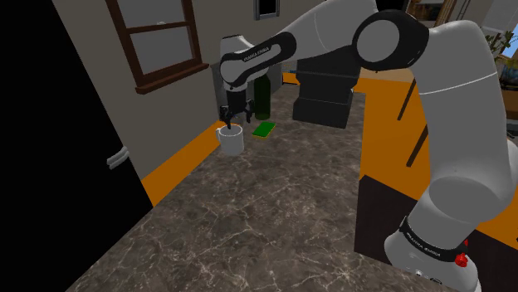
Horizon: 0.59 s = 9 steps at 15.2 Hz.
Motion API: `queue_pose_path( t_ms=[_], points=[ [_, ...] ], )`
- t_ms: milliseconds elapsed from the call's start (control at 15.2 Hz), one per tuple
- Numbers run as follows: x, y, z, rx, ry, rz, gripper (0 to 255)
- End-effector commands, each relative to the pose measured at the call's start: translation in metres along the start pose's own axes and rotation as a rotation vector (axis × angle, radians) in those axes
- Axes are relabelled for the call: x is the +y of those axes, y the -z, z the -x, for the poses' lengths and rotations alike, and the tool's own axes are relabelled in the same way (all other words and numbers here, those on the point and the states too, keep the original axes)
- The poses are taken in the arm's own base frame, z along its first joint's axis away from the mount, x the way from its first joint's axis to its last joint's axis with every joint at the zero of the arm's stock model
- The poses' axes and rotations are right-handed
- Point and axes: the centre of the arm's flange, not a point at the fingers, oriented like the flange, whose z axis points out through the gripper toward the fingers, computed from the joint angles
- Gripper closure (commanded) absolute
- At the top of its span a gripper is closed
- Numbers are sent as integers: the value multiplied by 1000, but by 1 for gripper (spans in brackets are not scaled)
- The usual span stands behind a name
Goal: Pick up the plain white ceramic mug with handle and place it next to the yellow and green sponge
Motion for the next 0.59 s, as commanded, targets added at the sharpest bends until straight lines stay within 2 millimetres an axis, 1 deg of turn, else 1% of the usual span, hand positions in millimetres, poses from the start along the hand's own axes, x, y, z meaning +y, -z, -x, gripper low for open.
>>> queue_pose_path(
  t_ms=[0, 528],
  points=[
    [2, 22, 2, 0, 0, 0, 0],
    [2, 22, 2, 0, 0, 0, 0]
  ],
)
